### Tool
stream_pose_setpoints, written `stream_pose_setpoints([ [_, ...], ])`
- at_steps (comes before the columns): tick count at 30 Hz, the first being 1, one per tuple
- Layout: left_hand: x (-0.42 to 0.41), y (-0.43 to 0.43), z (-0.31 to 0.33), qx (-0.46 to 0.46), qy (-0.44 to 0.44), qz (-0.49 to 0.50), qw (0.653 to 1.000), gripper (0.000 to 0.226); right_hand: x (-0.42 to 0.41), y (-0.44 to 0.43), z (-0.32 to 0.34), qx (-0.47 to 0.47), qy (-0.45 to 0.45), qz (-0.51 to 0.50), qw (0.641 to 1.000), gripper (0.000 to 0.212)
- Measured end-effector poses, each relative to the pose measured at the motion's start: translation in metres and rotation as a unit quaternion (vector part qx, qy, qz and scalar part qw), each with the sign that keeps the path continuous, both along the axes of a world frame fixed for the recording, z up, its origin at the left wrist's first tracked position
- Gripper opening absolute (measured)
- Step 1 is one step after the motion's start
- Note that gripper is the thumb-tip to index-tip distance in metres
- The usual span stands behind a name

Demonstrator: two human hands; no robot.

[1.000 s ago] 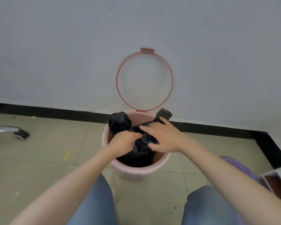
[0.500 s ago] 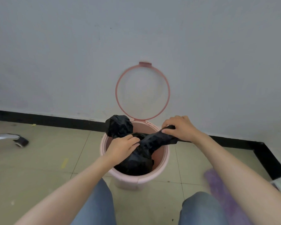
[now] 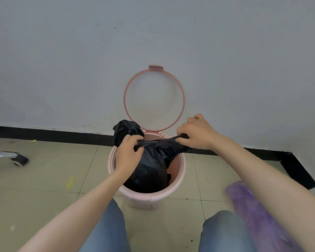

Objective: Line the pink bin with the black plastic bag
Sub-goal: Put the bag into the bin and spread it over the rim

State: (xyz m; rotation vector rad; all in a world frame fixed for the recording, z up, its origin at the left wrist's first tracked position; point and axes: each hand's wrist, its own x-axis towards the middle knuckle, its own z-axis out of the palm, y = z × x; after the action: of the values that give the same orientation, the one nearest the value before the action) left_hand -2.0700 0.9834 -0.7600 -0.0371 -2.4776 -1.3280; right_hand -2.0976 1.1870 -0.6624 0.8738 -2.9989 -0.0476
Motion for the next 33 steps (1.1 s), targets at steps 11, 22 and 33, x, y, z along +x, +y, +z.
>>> stream_pose_setpoints([
  [11,0.043,-0.029,-0.068,-0.334,0.188,-0.296,0.875,0.019,0.042,0.031,-0.091,0.126,0.082,0.2,0.968,0.033],
  [22,0.098,-0.002,-0.088,-0.42,0.068,-0.27,0.864,0.028,0.058,0.061,-0.169,0.199,0.045,0.167,0.965,0.036],
  [33,0.084,0.025,-0.06,-0.411,-0.079,-0.015,0.908,0.052,0.074,0.025,-0.184,-0.206,0.225,-0.162,0.938,0.029],
])
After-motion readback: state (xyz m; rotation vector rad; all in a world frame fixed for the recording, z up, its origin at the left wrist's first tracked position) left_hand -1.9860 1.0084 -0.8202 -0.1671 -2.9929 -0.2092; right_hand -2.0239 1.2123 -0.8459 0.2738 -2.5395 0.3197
